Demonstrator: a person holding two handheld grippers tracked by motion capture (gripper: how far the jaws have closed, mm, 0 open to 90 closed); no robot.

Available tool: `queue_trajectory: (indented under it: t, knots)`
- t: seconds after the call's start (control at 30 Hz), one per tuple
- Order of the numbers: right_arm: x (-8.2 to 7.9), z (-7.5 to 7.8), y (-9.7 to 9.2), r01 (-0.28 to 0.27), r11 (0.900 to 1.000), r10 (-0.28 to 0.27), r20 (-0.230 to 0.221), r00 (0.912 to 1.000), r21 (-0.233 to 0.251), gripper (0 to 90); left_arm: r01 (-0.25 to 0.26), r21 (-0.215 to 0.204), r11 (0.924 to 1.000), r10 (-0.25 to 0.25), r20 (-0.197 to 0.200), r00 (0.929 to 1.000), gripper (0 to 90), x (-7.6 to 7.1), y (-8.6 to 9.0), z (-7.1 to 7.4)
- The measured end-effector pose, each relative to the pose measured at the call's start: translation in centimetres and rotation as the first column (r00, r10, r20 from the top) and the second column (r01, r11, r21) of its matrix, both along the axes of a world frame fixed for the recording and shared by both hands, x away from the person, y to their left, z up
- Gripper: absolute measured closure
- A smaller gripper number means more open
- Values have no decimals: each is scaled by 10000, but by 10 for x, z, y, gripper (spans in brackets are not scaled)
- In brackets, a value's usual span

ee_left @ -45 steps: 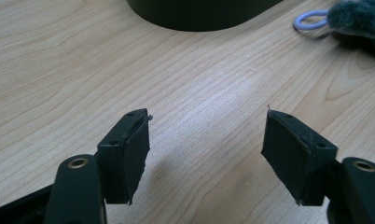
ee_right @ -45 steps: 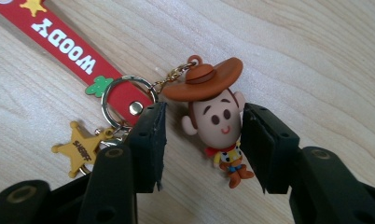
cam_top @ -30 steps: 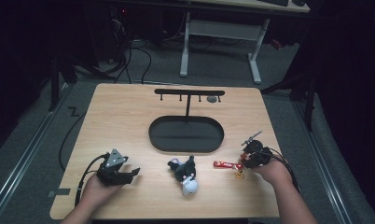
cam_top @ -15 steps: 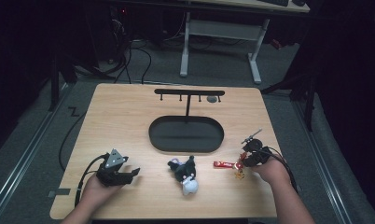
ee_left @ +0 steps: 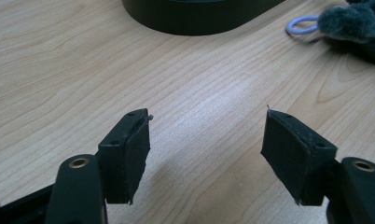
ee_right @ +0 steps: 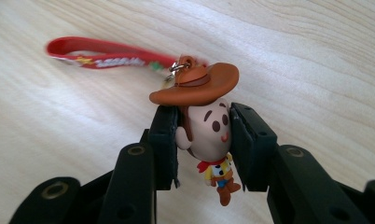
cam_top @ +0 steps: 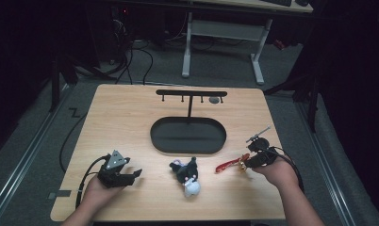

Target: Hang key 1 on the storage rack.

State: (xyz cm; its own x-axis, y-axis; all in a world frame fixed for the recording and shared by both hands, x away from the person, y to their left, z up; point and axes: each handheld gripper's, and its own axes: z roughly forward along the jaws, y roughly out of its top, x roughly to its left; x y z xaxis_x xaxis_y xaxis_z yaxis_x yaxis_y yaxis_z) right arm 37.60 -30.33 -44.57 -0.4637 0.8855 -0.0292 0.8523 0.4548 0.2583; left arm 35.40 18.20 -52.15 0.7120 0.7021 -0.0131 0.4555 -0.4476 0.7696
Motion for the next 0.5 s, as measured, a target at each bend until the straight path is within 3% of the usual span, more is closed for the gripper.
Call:
queue_trajectory:
  t: [0.5]
  knots:
    - [-23, 44, 12, 155, 9978, -132, -362, 9993, 639, 641, 64, -161, 9998, -64, 11, 10000, 330, 0, 3, 1]
